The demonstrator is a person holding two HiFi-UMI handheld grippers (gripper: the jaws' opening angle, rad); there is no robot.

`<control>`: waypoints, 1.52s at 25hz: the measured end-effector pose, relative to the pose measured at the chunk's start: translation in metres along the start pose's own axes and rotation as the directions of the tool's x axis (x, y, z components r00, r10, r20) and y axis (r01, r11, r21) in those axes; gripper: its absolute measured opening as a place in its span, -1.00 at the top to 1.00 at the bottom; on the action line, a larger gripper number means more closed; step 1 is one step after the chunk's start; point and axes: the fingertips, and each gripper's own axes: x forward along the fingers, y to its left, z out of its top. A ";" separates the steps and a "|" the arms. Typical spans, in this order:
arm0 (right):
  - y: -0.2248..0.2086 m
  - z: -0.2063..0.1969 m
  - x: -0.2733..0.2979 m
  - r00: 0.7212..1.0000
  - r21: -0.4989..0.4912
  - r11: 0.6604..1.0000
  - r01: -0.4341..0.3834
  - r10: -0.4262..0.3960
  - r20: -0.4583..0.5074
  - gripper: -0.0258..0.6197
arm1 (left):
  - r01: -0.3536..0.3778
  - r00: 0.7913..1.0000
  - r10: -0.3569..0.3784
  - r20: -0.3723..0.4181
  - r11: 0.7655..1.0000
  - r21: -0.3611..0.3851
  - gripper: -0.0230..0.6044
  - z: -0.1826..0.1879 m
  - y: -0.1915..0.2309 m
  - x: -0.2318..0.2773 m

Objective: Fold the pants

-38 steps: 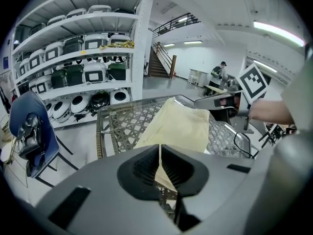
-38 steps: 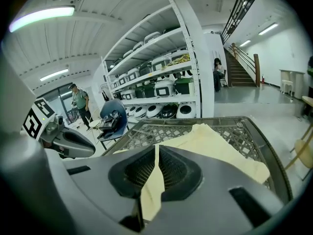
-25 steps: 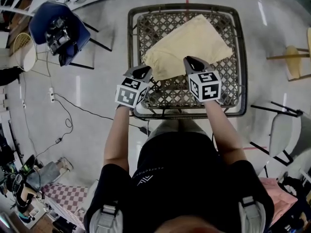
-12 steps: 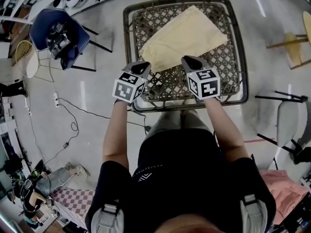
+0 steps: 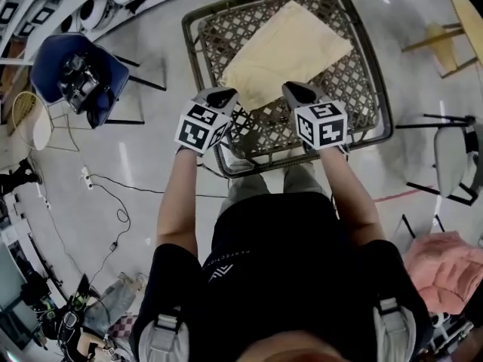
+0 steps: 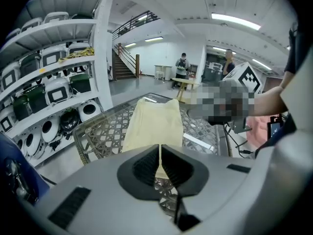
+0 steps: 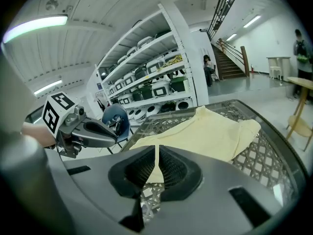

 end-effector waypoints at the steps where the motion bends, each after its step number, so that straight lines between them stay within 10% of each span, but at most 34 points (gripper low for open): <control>1: 0.003 -0.002 0.001 1.000 0.022 1.000 0.012 -0.012 0.005 0.77 | 0.021 1.000 -0.021 -0.003 1.000 0.015 0.86 -0.002 0.002 -0.001; 12: 0.038 -0.021 0.024 0.995 0.078 0.992 0.095 -0.095 -0.010 0.77 | 0.184 0.981 -0.172 -0.089 0.970 0.157 0.85 -0.032 0.029 0.002; 34: 0.072 -0.046 0.045 0.991 0.119 0.985 0.123 -0.115 -0.066 0.76 | 0.421 0.907 -0.379 -0.181 0.820 0.389 0.84 -0.033 0.029 0.022; 38: 0.069 -0.050 0.057 0.993 0.103 0.990 0.092 -0.083 -0.087 0.76 | 0.449 0.894 -0.405 -0.194 0.805 0.387 0.52 -0.032 0.027 0.029</control>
